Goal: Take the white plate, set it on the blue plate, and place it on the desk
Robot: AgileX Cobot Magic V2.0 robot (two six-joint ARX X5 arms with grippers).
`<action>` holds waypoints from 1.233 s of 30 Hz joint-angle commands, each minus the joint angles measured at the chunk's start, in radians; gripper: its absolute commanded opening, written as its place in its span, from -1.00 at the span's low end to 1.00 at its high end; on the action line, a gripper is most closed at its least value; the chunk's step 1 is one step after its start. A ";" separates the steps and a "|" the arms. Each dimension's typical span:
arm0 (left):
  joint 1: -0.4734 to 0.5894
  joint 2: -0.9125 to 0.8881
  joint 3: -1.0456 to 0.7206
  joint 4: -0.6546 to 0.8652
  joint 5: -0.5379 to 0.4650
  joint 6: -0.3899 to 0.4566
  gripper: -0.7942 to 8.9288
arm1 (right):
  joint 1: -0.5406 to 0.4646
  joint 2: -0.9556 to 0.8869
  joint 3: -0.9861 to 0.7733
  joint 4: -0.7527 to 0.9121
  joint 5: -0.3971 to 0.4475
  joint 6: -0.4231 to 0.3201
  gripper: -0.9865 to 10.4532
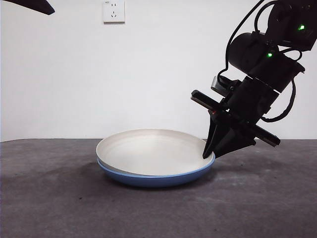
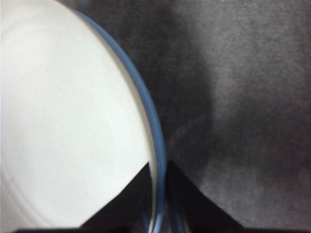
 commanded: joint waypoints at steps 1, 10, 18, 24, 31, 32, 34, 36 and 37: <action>-0.005 0.007 0.007 0.007 0.005 0.019 -0.07 | 0.006 0.023 0.010 0.002 0.022 0.011 -0.60; -0.005 0.007 0.007 0.007 0.005 0.019 -0.07 | 0.006 0.014 0.010 -0.013 0.044 0.011 -0.42; -0.005 0.007 0.007 0.007 0.005 0.019 -0.07 | 0.006 -0.121 0.010 -0.042 0.044 -0.004 -0.42; -0.005 0.007 0.007 0.008 0.005 0.019 -0.07 | 0.007 -0.318 0.010 -0.131 0.034 -0.083 -0.42; -0.005 0.007 0.007 0.008 0.005 0.019 -0.07 | 0.015 -0.565 0.010 -0.351 -0.010 -0.220 -0.42; -0.005 0.007 0.007 0.008 0.005 0.019 -0.07 | 0.019 -0.593 0.010 -0.385 -0.010 -0.236 -0.42; -0.005 0.007 0.007 0.008 0.005 0.019 -0.07 | 0.027 -0.650 0.010 -0.464 -0.010 -0.264 -0.42; -0.005 0.007 0.007 0.008 0.005 0.019 -0.07 | 0.035 -0.695 0.010 -0.536 -0.010 -0.285 -0.42; -0.005 0.007 0.007 0.008 0.005 0.019 -0.07 | 0.042 -0.719 0.010 -0.579 -0.009 -0.290 -0.42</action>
